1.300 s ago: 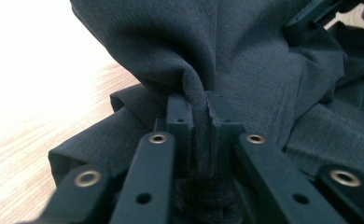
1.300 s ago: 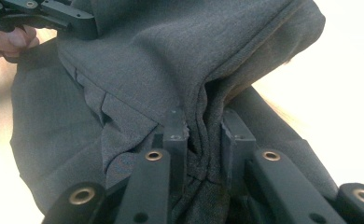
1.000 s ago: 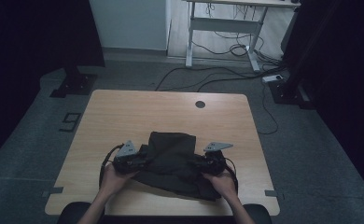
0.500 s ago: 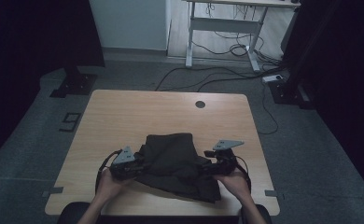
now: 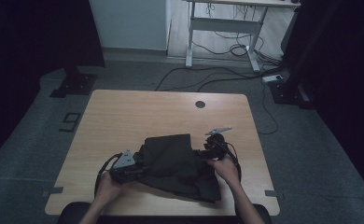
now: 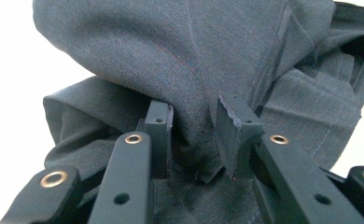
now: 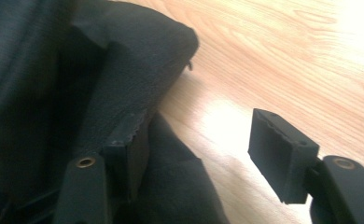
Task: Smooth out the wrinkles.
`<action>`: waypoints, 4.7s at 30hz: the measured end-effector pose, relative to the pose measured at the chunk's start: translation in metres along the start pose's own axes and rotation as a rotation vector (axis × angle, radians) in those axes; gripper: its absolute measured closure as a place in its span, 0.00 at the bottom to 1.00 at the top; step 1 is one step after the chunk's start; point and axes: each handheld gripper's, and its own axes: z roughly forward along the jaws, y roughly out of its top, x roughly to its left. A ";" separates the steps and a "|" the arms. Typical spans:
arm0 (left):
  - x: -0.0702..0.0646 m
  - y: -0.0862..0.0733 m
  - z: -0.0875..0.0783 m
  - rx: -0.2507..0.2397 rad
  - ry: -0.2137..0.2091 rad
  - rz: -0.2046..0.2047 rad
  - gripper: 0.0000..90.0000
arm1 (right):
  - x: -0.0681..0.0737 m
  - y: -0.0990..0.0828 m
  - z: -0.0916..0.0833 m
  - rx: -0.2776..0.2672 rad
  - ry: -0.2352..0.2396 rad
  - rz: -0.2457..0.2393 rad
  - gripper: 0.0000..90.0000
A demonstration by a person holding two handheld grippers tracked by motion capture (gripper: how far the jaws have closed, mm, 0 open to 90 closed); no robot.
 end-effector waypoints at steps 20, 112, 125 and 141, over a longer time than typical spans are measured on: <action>-0.014 -0.004 0.002 0.051 0.027 0.056 0.74 | 0.033 0.018 -0.037 -0.132 0.176 -0.054 0.17; 0.015 0.007 0.034 0.166 0.065 -0.123 0.38 | 0.018 -0.039 0.020 0.009 -0.134 -0.039 0.16; 0.059 0.022 0.059 0.163 0.135 -0.159 0.38 | -0.010 -0.004 0.047 -0.022 -0.150 -0.023 0.17; 0.072 0.035 0.055 0.153 0.191 -0.160 0.26 | -0.018 0.022 0.047 -0.040 -0.138 -0.063 0.20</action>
